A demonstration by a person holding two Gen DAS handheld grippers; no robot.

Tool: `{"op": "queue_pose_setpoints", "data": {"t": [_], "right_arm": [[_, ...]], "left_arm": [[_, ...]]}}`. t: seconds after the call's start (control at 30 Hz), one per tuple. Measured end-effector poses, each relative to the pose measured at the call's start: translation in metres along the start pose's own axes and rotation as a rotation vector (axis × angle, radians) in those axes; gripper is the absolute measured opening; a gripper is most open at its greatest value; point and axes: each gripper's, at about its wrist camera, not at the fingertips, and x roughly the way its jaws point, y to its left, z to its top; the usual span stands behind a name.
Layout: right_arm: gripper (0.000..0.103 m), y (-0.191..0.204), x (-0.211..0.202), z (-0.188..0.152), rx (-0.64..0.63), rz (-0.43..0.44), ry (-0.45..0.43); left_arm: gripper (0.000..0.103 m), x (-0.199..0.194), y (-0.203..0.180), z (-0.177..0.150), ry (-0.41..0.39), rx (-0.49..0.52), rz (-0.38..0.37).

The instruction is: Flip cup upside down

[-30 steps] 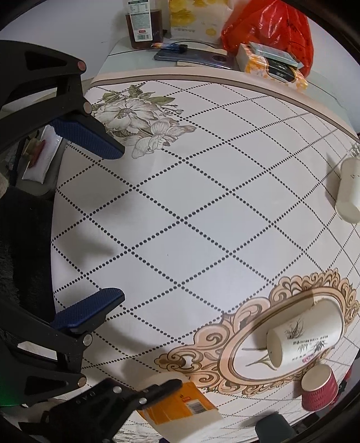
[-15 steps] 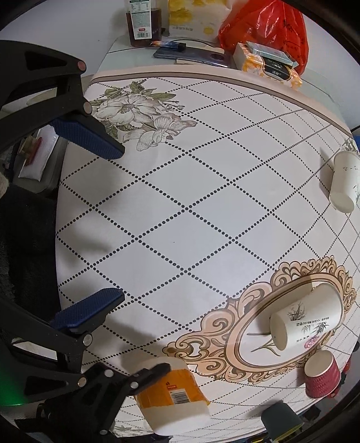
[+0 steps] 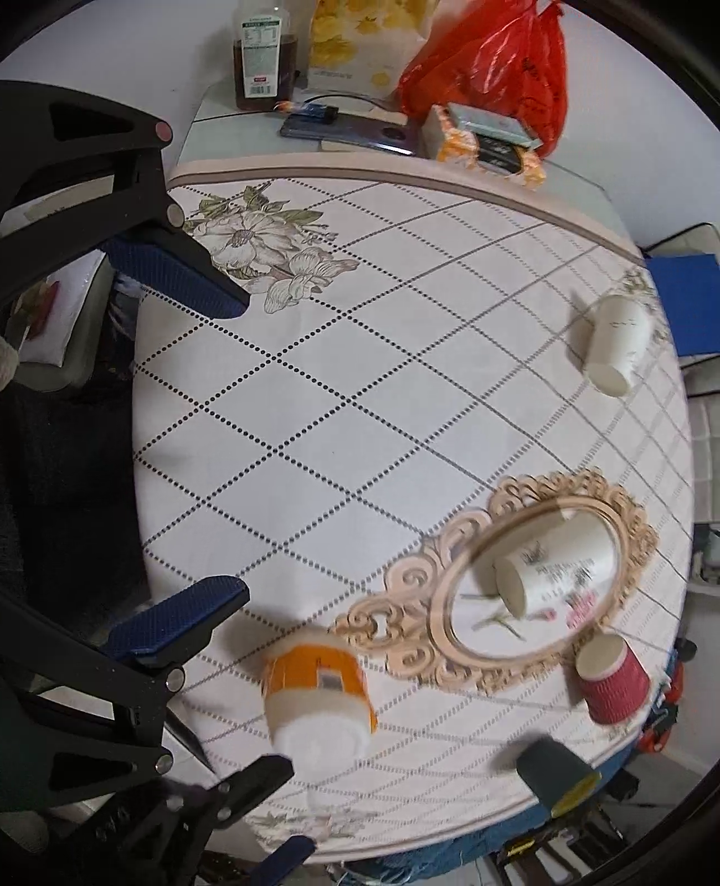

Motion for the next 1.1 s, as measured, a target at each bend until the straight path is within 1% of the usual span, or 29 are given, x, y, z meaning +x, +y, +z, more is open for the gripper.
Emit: {"op": "queue_pose_setpoints", "data": {"t": [0.1,0.17,0.27,0.47,0.6,0.7,0.9,0.93,1.1], "right_arm": [[0.097,-0.016,-0.027,-0.005,0.073,-0.024,-0.002],[0.097,-0.027,-0.046,-0.008,0.115,-0.036,-0.005],[0.097,-0.037,-0.073,-0.01,0.143,-0.054,-0.023],[0.097,-0.051,-0.141,-0.014,0.134,-0.082,-0.085],[0.097,-0.052,-0.19,-0.02,0.085,-0.093,-0.136],[0.097,-0.056,-0.229,-0.026,0.069,-0.07,-0.179],[0.098,-0.072,-0.288,-0.038,0.075,-0.053,-0.243],[0.099,-0.073,-0.295,-0.039,0.075,-0.053,-0.249],[0.099,-0.082,-0.331,-0.049,0.074,-0.048,-0.286]], "left_arm": [[0.099,-0.021,-0.003,-0.003,-0.041,0.006,-0.007],[0.099,-0.035,-0.004,-0.004,-0.07,0.008,-0.008],[0.1,-0.066,-0.009,-0.011,-0.125,0.005,-0.026],[0.099,-0.129,-0.02,-0.031,-0.222,-0.013,-0.05],[0.099,-0.166,-0.029,-0.048,-0.273,-0.024,-0.06],[0.099,-0.194,-0.035,-0.063,-0.305,-0.039,-0.067],[0.099,-0.229,-0.043,-0.086,-0.339,-0.051,-0.068],[0.099,-0.235,-0.044,-0.089,-0.342,-0.054,-0.068],[0.1,-0.257,-0.049,-0.101,-0.375,-0.046,-0.046]]}}
